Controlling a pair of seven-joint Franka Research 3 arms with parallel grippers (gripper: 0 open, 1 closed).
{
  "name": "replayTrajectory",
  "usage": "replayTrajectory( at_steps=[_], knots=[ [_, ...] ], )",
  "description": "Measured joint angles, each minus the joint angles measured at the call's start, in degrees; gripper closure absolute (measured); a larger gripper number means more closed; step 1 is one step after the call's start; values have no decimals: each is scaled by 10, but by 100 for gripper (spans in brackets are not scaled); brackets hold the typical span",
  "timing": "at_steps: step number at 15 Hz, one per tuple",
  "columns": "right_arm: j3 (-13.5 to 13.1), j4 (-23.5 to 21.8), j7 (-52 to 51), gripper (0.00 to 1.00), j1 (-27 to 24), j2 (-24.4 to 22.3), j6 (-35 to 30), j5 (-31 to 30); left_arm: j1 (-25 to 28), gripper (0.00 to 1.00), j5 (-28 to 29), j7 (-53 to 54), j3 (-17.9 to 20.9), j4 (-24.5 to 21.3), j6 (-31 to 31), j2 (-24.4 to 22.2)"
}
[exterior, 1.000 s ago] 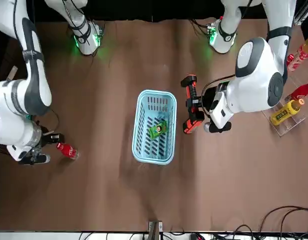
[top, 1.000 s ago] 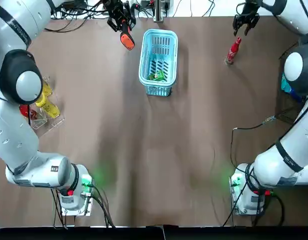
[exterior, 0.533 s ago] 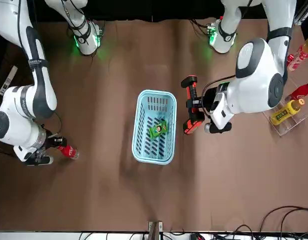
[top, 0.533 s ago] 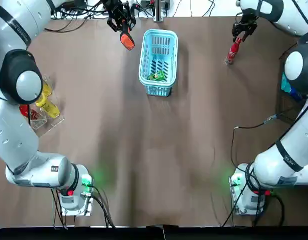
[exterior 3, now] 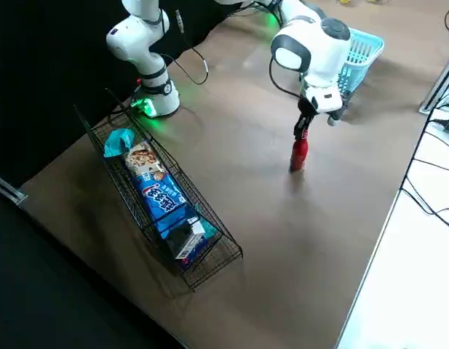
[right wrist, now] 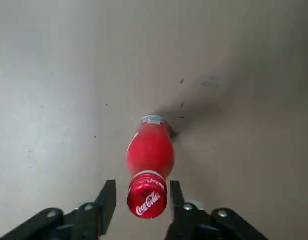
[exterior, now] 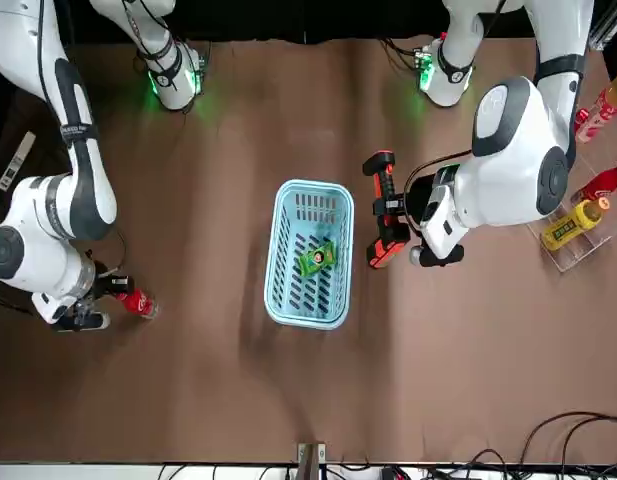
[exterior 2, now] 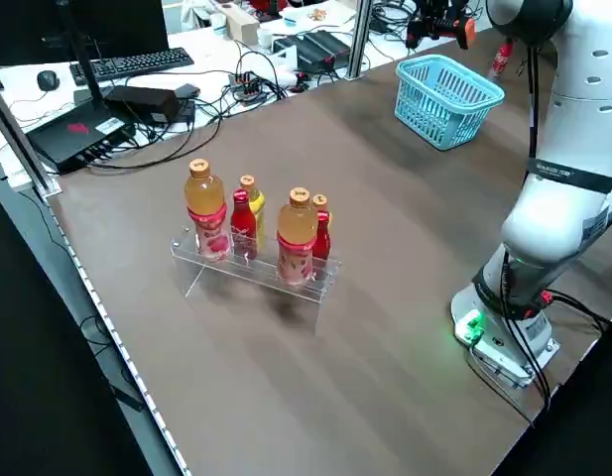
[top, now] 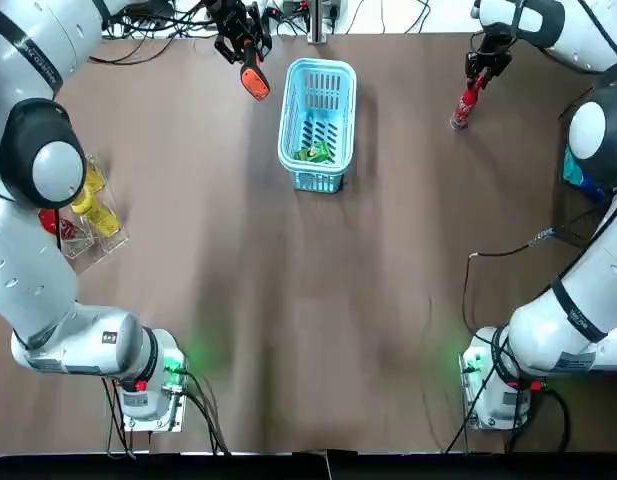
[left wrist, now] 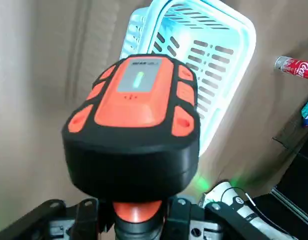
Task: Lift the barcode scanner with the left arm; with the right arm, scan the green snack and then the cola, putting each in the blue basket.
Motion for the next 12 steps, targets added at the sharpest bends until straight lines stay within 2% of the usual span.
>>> replayTrajectory(
  at_steps=[2,4,9,12],
  knots=[
    [0,0,0,56,0,0,1,0,0,66,0,0,0,0,0,0],
    [0,0,0,68,0,0,1,-1,0,66,0,0,0,0,0,0],
    [0,1,0,68,-1,0,-10,-1,0,66,0,0,0,0,0,0],
    [11,8,0,68,1,-1,-61,20,0,66,0,0,0,0,0,0]
  ],
)
